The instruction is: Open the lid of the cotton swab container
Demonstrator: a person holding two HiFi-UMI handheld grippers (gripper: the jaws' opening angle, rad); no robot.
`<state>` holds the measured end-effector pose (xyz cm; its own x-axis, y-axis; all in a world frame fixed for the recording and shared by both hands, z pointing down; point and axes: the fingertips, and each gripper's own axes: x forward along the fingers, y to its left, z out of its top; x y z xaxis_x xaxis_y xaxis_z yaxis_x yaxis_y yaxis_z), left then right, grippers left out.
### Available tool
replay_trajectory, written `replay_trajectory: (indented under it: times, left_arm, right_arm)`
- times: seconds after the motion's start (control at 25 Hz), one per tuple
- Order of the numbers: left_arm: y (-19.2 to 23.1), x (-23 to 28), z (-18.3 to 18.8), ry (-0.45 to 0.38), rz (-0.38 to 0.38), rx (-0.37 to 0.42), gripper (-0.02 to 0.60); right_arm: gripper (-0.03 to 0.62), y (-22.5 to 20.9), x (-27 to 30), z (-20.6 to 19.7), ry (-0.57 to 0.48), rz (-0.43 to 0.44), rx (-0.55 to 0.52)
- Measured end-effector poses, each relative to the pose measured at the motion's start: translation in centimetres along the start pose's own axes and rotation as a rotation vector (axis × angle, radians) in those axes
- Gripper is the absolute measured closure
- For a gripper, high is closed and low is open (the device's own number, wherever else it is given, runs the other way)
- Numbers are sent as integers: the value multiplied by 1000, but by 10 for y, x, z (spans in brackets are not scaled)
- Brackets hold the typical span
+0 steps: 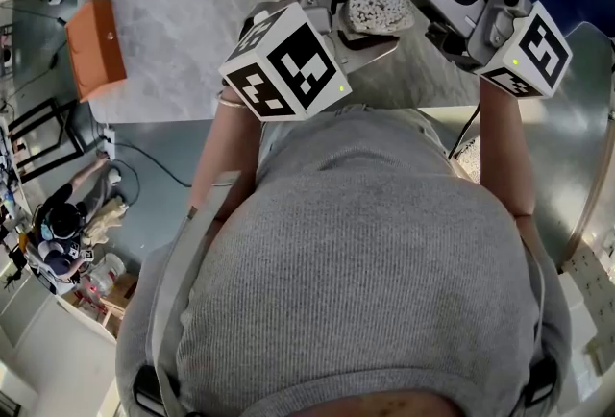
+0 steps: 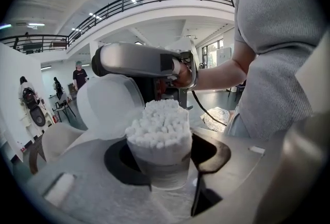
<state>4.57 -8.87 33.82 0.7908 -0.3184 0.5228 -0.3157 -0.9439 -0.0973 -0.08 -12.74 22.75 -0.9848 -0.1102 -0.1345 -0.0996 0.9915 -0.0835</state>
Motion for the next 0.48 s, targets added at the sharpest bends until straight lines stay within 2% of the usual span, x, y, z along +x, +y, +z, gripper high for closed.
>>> replay_trajectory:
  times: [0.2, 0.48]
  left_arm:
    - [3, -1, 2, -11, 10, 5, 370]
    - [3, -3, 12, -76, -4, -9, 371]
  right_arm:
    - [539, -1, 1, 1, 13, -17, -29]
    - [529, -4, 0, 7, -1, -34, -39]
